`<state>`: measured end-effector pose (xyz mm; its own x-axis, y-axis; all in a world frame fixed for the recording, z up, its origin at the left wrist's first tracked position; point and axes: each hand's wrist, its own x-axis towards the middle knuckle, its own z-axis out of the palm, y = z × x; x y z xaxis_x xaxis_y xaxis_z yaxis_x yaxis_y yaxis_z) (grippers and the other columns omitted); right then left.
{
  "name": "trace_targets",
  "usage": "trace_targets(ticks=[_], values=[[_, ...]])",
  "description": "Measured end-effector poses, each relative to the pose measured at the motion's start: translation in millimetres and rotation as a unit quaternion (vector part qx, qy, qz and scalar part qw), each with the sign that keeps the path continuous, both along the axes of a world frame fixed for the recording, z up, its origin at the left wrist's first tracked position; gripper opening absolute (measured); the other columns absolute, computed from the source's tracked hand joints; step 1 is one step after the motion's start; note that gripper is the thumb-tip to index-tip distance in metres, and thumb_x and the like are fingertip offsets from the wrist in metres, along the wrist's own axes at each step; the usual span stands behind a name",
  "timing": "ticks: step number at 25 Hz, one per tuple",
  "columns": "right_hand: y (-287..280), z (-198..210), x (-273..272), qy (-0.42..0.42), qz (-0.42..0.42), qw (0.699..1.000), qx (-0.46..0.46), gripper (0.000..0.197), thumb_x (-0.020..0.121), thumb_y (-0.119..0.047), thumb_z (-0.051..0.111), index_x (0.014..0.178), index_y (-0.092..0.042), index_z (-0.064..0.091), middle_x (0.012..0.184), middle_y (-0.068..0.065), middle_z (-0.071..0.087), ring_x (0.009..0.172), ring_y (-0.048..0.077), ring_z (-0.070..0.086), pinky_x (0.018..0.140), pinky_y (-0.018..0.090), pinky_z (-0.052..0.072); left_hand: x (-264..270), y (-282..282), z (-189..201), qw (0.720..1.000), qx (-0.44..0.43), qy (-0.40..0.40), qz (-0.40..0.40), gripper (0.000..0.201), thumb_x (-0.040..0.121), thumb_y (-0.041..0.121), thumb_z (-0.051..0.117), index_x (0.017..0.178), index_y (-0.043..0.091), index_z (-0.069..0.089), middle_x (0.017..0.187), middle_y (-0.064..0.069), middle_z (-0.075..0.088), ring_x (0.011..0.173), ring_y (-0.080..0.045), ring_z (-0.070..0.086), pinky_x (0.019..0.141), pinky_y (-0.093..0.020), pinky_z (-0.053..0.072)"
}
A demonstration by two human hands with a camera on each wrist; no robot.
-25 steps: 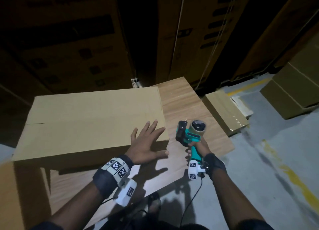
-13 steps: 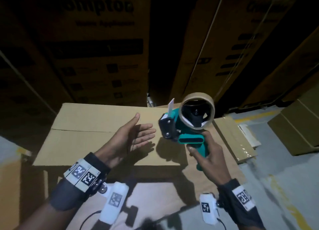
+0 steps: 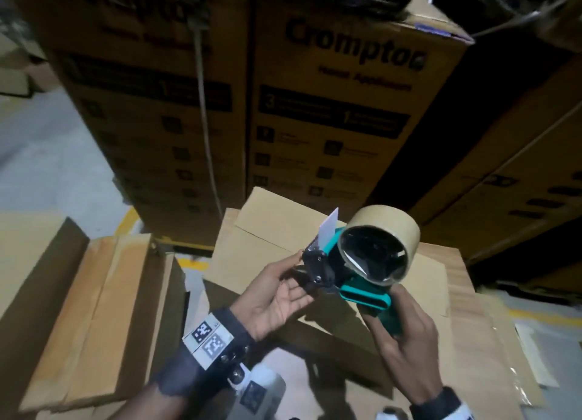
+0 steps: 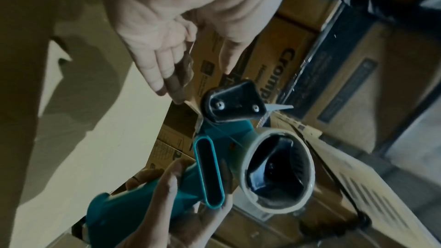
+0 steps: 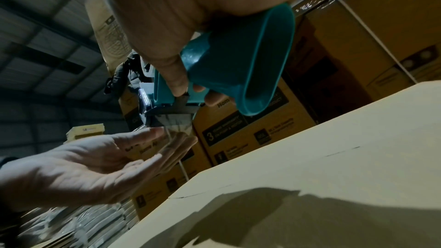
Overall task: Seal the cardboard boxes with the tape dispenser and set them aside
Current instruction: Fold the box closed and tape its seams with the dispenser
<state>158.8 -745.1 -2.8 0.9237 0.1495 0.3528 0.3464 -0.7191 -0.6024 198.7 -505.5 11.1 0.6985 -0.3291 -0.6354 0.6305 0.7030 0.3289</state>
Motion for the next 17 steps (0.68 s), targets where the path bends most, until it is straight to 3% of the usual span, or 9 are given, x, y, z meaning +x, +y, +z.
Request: trace_targets(ticks=[3,6,8,10,13,17], values=[[25.4,0.2,1.3,0.017,0.023,1.000,-0.004,0.062,0.075,-0.002,0.087,0.120,-0.032,0.056,0.103,-0.014,0.064,0.095,-0.001,0.061,0.075,0.013,0.052,-3.6,26.1,-15.6,0.999,-0.020,0.026,0.030,0.034,0.073,0.004,0.072,0.105,-0.007,0.067,0.110,-0.026,0.073,0.087,-0.032,0.077,0.085,-0.045,0.058],[48.6,3.1,-2.5,0.029,0.048,0.998,-0.022,0.067,0.075,-0.005,0.086,0.120,-0.041,0.052,0.106,-0.029,0.060,0.094,-0.003,0.060,0.073,0.015,0.052,-4.0,46.2,-28.3,0.998,0.043,0.035,0.034,0.012,0.089,-0.003,0.061,0.098,-0.008,0.068,0.110,-0.029,0.072,0.079,-0.030,0.076,0.081,-0.044,0.058],[59.3,6.4,-4.3,0.036,0.063,0.997,-0.028,0.072,0.075,-0.004,0.086,0.119,-0.047,0.050,0.107,-0.035,0.057,0.095,-0.005,0.059,0.075,0.007,0.046,-4.3,57.9,-34.9,0.994,0.102,0.022,0.026,0.018,0.099,-0.004,0.051,0.100,-0.006,0.069,0.104,-0.029,0.074,0.078,-0.028,0.077,0.078,-0.043,0.061],[65.7,11.4,-4.1,0.043,0.075,0.996,-0.034,0.078,0.074,-0.004,0.086,0.120,-0.055,0.049,0.108,-0.035,0.057,0.096,-0.005,0.059,0.077,0.004,0.044,-5.8,69.0,-37.2,0.988,0.155,0.002,0.010,0.020,0.100,-0.005,0.051,0.103,-0.004,0.071,0.097,-0.027,0.075,0.077,-0.026,0.077,0.072,-0.036,0.064],[64.8,15.5,7.8,0.037,0.104,0.994,-0.026,0.079,0.076,-0.007,0.085,0.122,-0.059,0.047,0.110,-0.026,0.061,0.096,-0.002,0.062,0.077,0.010,0.050,-5.7,82.7,-37.1,0.978,0.209,-0.027,-0.003,0.016,0.097,-0.004,0.059,0.100,-0.001,0.075,0.094,-0.025,0.076,0.070,-0.021,0.075,0.068,-0.028,0.064],[61.3,25.4,32.5,0.034,0.157,0.987,-0.018,0.078,0.079,-0.004,0.083,0.123,-0.058,0.048,0.112,-0.024,0.062,0.098,0.003,0.065,0.073,0.032,0.061,-1.7,88.1,-28.7,0.969,0.243,-0.041,0.018,0.012,0.094,-0.001,0.064,0.098,-0.002,0.076,0.097,-0.025,0.076,0.072,-0.020,0.072,0.076,-0.030,0.061]])
